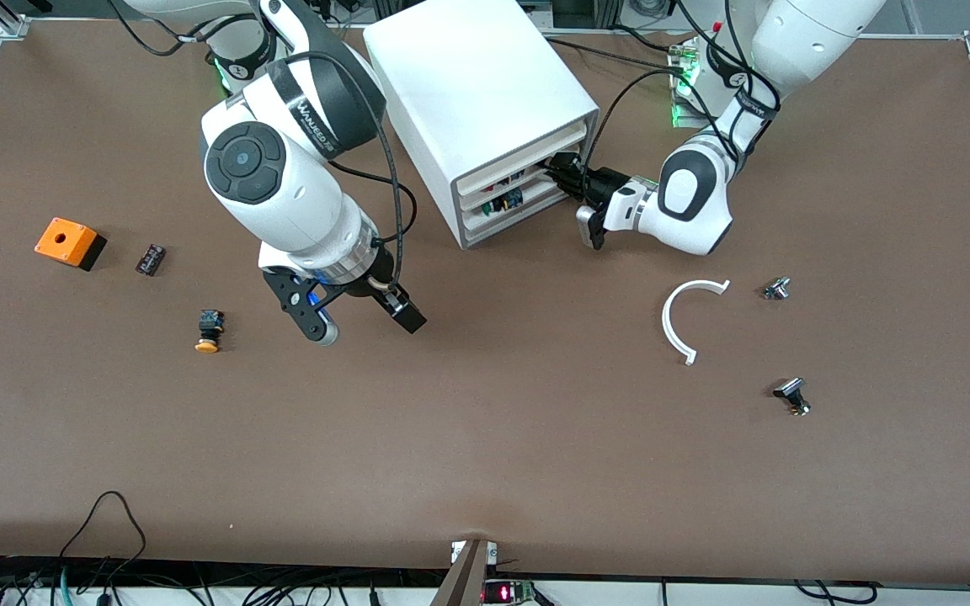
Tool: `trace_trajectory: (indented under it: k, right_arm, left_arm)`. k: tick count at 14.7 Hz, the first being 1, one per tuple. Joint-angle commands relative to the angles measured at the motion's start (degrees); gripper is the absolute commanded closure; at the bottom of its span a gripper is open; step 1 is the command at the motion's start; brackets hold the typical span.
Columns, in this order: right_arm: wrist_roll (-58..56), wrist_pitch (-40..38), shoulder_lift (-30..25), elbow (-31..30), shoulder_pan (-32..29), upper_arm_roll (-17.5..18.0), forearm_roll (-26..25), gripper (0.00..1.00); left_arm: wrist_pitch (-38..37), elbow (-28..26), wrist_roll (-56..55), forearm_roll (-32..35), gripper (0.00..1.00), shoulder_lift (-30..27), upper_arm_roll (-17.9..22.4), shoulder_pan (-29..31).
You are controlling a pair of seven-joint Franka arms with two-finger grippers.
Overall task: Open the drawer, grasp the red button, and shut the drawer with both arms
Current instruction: 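Pull the drawer open with the left gripper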
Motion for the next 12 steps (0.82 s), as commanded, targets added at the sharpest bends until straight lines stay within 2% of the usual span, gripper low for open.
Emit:
trace_trajectory:
  k: [1, 5, 7, 12]
  right_arm:
    - [1.4, -0.25, 0.94, 2.09, 0.39, -0.13, 1.58, 0.01]
    - [2.19, 0.01, 0.94, 2.26, 0.39, -0.13, 1.94, 0.01]
    - [3.76, 0.01, 1.28, 4.36, 0.56, -0.04, 1.94, 0.01]
    - [8.95, 2.73, 2.43, 5.52, 4.33, -0.13, 1.85, 0.01]
  left_arm:
    - [0.77, -0.81, 1.19, -1.66, 1.0, -1.45, -0.2, 0.59]
    - [0.77, 3.23, -0.13, -0.96, 1.0, 0.56, 0.94, 1.3]
    - [0.77, 5.69, -0.22, -0.17, 1.0, 2.23, 2.6, 1.12]
    - [2.26, 10.35, -0.22, 0.28, 1.0, 5.23, 5.33, 1.12]
